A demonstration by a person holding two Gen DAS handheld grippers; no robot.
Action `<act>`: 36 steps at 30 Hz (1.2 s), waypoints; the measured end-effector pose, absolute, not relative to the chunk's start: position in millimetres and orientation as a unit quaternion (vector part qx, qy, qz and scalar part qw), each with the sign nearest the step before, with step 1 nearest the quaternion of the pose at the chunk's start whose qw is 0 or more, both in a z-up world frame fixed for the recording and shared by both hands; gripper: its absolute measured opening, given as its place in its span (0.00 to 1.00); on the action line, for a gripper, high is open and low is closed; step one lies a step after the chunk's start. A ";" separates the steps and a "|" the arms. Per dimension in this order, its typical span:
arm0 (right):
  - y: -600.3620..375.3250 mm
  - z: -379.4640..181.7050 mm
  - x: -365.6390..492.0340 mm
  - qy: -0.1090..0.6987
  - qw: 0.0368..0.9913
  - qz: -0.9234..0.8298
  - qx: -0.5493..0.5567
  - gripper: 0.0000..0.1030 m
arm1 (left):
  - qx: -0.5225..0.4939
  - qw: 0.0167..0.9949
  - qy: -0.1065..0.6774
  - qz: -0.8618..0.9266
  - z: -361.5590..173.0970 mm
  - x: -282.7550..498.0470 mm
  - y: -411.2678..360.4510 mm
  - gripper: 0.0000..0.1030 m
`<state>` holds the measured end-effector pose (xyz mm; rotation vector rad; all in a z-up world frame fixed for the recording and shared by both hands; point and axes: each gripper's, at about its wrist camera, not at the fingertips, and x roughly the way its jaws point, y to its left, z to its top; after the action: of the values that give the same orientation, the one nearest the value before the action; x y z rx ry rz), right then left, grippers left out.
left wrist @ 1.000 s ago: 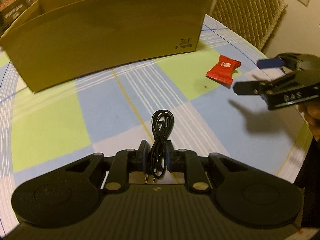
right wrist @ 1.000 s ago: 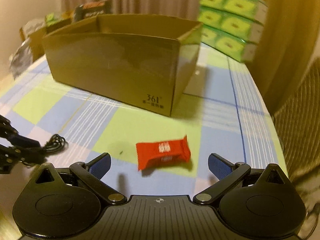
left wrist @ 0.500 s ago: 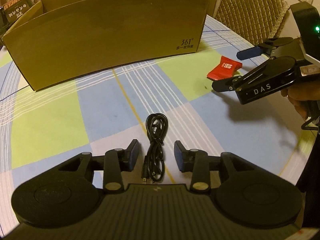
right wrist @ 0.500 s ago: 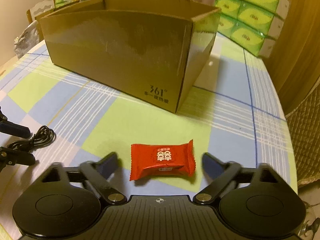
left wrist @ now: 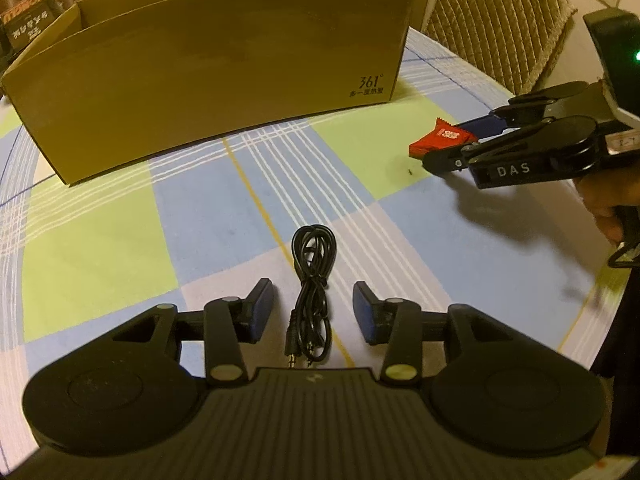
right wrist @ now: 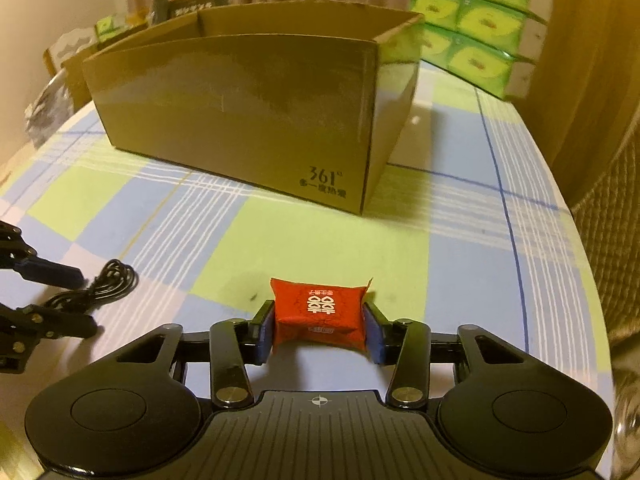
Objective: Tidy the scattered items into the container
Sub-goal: 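Lift and carry the cable and candy with both tools over the cardboard box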
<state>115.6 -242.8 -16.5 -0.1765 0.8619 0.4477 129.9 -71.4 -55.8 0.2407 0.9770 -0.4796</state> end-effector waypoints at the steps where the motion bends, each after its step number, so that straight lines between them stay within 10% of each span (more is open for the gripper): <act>1: -244.7 -16.2 111.4 0.414 0.882 0.210 -0.077 0.41 | 0.117 0.848 0.464 -0.227 -55.7 129.7 -71.7 0.34; 4: -251.2 -14.4 97.0 0.417 0.887 0.194 -0.046 0.40 | 0.121 0.846 0.465 -0.229 -54.5 128.4 -72.5 0.13; 36: -234.7 29.9 13.0 0.392 0.900 0.188 -0.038 0.40 | 0.064 0.863 0.457 -0.207 -33.4 65.5 -42.4 0.12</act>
<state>13.0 -234.7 29.9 -0.0794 0.8111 0.3882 65.5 -42.4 -33.4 0.1332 0.9578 -0.4351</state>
